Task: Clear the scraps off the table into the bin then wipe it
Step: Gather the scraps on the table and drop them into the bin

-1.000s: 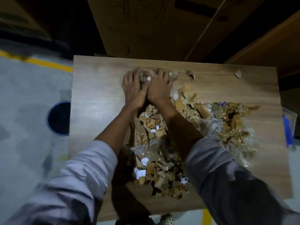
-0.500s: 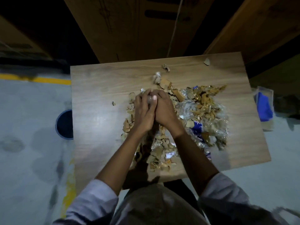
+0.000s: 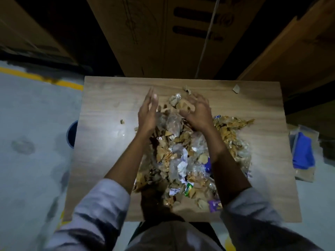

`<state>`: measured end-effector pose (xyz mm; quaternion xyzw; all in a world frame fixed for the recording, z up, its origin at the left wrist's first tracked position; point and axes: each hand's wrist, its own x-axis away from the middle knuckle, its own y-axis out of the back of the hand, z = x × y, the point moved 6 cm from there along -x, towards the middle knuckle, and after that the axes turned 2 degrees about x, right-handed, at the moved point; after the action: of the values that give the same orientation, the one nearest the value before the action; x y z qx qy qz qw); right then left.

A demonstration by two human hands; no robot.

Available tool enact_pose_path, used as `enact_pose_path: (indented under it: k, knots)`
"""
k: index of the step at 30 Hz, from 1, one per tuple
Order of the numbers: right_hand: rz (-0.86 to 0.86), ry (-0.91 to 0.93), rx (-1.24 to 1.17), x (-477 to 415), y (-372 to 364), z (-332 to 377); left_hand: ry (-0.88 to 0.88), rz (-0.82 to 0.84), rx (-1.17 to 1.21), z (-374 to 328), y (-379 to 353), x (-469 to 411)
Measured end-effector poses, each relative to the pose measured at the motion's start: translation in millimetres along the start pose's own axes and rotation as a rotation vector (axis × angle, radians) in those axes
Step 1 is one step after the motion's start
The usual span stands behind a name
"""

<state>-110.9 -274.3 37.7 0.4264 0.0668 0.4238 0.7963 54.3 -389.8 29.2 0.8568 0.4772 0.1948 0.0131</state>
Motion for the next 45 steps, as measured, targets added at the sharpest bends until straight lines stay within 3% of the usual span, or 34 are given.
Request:
enact_pose_path:
  k: [4, 8, 11, 13, 17, 22, 24, 26, 29, 31, 34, 38, 42, 45]
  knots:
    - [0.019, -0.038, 0.022, -62.8, -14.8, -17.1, 0.075, 0.036, -0.001, 22.1, -28.8, -62.4]
    - [0.189, -0.04, 0.235, -94.1, -48.1, -23.3, 0.096, 0.138, -0.188, 45.9, -69.5, -90.5]
    - [0.108, 0.006, 0.417, -81.8, -66.1, -22.3, 0.096, 0.153, -0.17, 44.2, -85.4, -87.6]
    - [0.075, 0.018, 0.332, -66.6, -72.3, -20.8, 0.117, 0.176, -0.116, 37.4, -93.1, -78.6]
    - [-0.008, -0.016, -0.081, -30.6, -52.6, -9.0, 0.041, 0.151, -0.111, 6.2, -90.5, -41.0]
    - [-0.09, 0.146, -0.07, 43.8, -28.6, 11.2, -0.137, 0.195, -0.073, -14.5, -63.6, 37.5]
    - [-0.068, 0.221, -0.007, 79.3, -37.2, 11.2, -0.307, 0.158, -0.182, -12.8, -52.3, 75.2]
    - [0.009, 0.202, 0.091, 107.8, -55.8, 2.2, -0.412, 0.131, -0.435, 3.6, -49.1, 100.5]
    - [0.124, 0.121, 0.18, 132.8, -83.2, -15.3, -0.399, 0.23, -0.783, 38.3, -51.7, 121.0]
    - [0.127, 0.118, 0.259, 138.6, -89.4, -19.7, -0.368, 0.287, -0.843, 46.5, -50.8, 126.9]
    - [0.034, 0.101, 0.24, 140.5, -79.7, -15.9, -0.401, 0.287, -0.804, 34.5, -51.4, 128.1]
    - [0.041, 0.084, 0.16, 139.9, -63.2, -21.0, -0.411, 0.329, -0.821, 15.9, -66.9, 129.2]
    - [-0.22, 0.089, -0.005, 133.0, -3.0, -33.0, -0.512, 0.285, -0.685, -21.7, -96.7, 125.0]
    - [-0.403, 0.108, -0.049, 113.9, 46.6, -63.3, -0.388, 0.313, -0.396, -32.6, -128.8, 109.6]
